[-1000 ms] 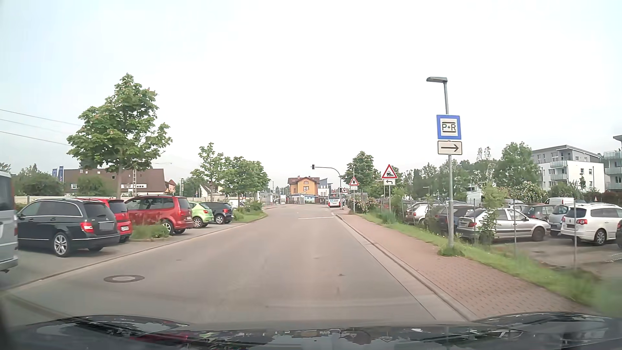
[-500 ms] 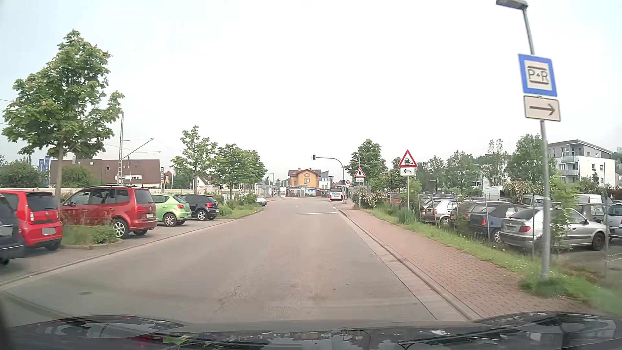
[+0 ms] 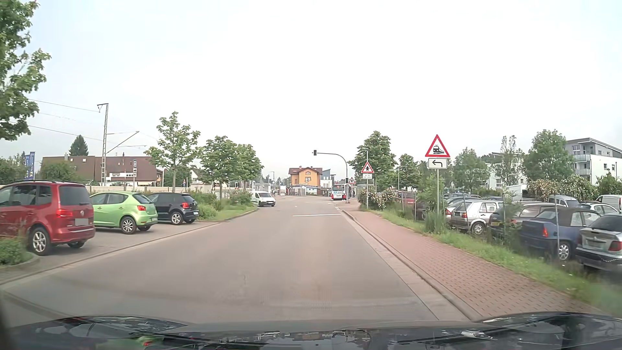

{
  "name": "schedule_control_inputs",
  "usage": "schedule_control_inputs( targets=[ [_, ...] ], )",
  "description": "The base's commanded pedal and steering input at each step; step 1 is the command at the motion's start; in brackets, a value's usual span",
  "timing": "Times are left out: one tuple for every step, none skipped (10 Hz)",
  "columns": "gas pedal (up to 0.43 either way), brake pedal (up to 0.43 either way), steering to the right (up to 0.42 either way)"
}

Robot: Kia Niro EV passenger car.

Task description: Follow the waypoints while adhering to traffic rules and regulations

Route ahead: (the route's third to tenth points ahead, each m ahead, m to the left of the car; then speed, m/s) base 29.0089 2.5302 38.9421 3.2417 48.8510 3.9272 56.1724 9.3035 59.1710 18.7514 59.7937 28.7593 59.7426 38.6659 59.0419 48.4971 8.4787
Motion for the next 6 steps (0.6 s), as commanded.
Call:
schedule_control_inputs(
  targets=[
    [0.059,0.0,-0.001],
    [0.059,0.0,0.002],
    [0.047,0.0,0.002],
    [0.039,0.0,0.002],
    [0.02,0.0,0.002],
    [0.0,0.0,0.002]
  ],
)
